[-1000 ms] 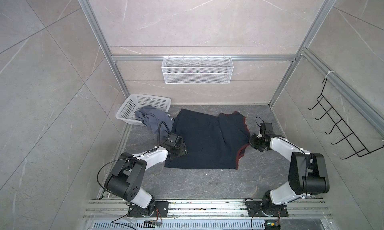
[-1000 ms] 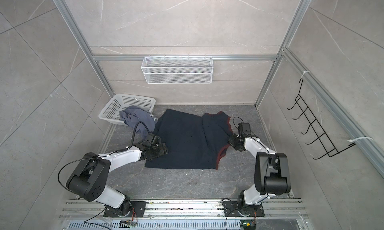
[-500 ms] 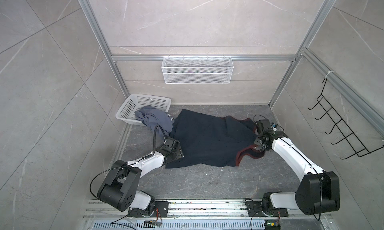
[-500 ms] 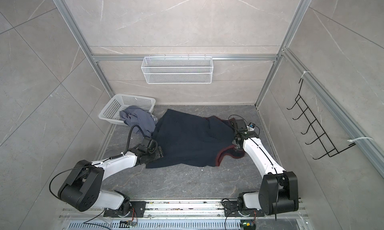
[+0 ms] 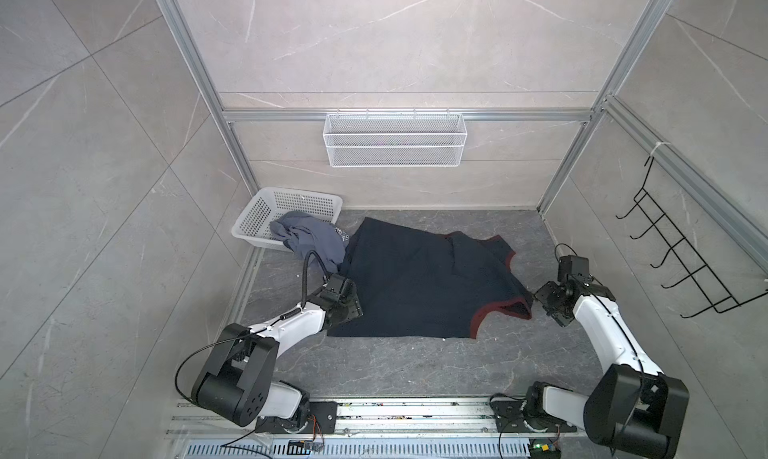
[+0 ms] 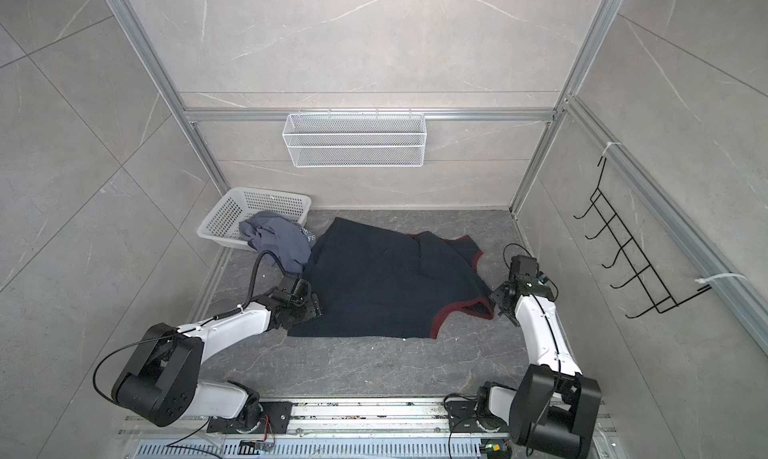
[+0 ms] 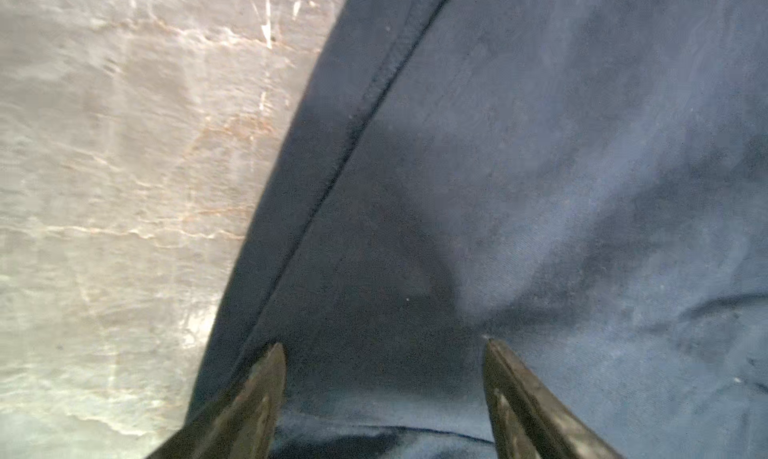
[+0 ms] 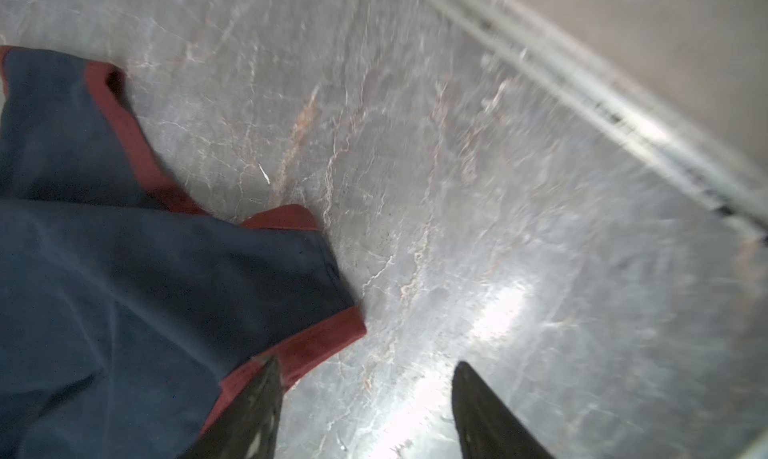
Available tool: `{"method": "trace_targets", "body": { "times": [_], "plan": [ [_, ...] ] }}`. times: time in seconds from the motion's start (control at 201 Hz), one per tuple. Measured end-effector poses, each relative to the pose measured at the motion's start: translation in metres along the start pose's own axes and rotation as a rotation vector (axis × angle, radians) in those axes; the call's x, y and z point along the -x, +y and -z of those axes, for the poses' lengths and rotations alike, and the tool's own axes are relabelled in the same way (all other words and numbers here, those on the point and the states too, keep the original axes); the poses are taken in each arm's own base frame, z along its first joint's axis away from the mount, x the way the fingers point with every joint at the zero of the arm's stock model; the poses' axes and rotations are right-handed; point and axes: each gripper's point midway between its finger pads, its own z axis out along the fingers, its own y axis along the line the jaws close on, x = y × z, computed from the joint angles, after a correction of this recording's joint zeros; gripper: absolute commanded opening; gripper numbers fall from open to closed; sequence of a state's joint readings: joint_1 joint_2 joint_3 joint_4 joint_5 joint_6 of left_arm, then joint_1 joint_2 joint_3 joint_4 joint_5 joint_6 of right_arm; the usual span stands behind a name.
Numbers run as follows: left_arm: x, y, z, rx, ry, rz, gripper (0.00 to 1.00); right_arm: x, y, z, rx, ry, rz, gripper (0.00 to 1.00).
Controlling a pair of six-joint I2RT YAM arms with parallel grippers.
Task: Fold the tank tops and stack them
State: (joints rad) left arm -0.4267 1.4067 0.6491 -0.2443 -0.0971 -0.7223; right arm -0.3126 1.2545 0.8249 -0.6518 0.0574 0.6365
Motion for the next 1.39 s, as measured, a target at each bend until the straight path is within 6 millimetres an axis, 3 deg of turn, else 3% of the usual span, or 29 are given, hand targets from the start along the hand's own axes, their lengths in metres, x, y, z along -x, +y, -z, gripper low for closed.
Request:
{"method": "trace_targets", "body": {
  "times": [0.194, 0.324, 0.543, 0.722, 0.881, 0.946, 1.23, 1.334, 1.389],
  "plan": [
    [0.008, -0.023, 0.011, -0.079, 0.001, -0.028, 0.70, -0.023, 0.004, -0.043, 0.089, 0.167, -0.075, 0.62],
    [0.010, -0.034, 0.014, -0.115, -0.001, -0.047, 0.70, -0.030, 0.013, -0.056, 0.135, 0.217, -0.079, 0.56],
    [0.006, -0.030, 0.010, -0.103, 0.006, -0.055, 0.70, -0.032, 0.018, -0.067, 0.149, 0.240, -0.080, 0.45],
    [-0.007, -0.011, 0.002, -0.064, 0.033, -0.041, 0.70, -0.033, 0.025, -0.072, 0.132, 0.244, -0.038, 0.30],
    [-0.006, -0.002, -0.001, -0.047, 0.029, -0.020, 0.70, -0.034, 0.018, -0.074, 0.077, 0.228, -0.027, 0.12],
    [-0.004, -0.001, -0.001, -0.044, 0.026, -0.011, 0.70, -0.031, 0.011, -0.071, 0.040, 0.208, -0.034, 0.10],
    [-0.008, 0.017, 0.008, -0.011, 0.008, 0.042, 0.69, 0.010, -0.008, -0.029, -0.015, 0.037, -0.103, 0.00],
    [-0.012, 0.024, 0.017, 0.008, 0.008, 0.045, 0.67, 0.013, -0.013, -0.029, -0.034, 0.031, -0.117, 0.03],
    [-0.012, 0.025, 0.024, 0.002, 0.002, 0.048, 0.68, 0.012, -0.015, -0.030, -0.046, 0.038, -0.120, 0.15]
  ]
}}
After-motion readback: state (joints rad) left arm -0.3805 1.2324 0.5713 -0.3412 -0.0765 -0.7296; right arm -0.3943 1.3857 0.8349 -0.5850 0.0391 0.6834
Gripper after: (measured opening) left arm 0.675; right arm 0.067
